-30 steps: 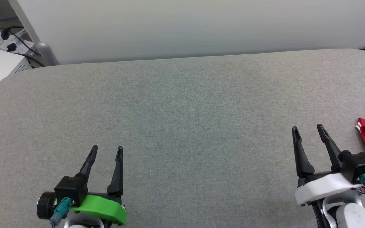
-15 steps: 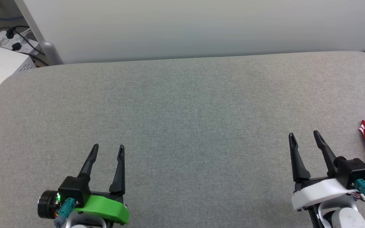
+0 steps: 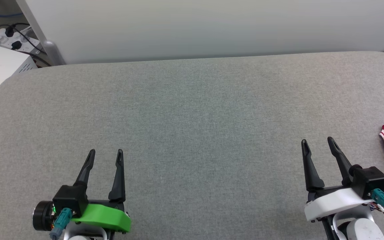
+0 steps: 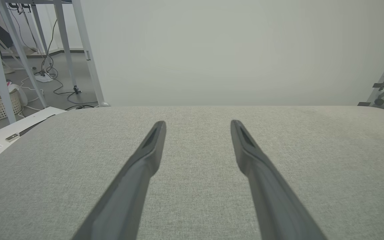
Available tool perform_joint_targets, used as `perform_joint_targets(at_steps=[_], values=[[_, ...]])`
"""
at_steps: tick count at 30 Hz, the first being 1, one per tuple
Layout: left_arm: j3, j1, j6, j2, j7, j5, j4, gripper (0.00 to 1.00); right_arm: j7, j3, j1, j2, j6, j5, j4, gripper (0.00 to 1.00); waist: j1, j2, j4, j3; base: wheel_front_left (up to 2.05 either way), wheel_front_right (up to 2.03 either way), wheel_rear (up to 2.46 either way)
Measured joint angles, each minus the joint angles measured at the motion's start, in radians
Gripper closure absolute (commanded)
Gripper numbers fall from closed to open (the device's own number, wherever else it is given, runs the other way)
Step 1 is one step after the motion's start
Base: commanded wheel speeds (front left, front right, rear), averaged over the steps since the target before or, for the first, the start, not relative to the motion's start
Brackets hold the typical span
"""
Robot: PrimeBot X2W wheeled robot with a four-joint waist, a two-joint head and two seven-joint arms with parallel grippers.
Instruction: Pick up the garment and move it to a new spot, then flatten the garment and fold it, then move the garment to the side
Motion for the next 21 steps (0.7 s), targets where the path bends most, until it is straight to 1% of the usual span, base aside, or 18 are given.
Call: perform_joint_targets(at_steps=[2, 3, 21], values=[[0.006, 0.0, 0.0, -0.001, 0.0, -0.001, -0.001, 0.0, 0.0, 0.003, -0.002, 0.0, 0.0, 0.005, 0.001, 0.0, 0.0, 0.0, 0.0, 0.004, 0.0, 0.0, 0.0], [0.007, -0.001, 0.0, -0.001, 0.001, -0.001, -0.001, 1.0, 0.0, 0.003, -0.002, 0.0, 0.0, 0.006, 0.0, 1.0, 0.0, 0.0, 0.0, 0.005, 0.0, 0.0, 0.0], [0.006, -0.001, 0.006, 0.0, 0.027, 0.006, -0.001, 1.0, 0.026, 0.001, -0.002, 0.0, 0.0, 0.002, -0.004, 1.0, 0.0, 0.0001, 0.006, -0.003, 0.0, 0.0, 0.0]])
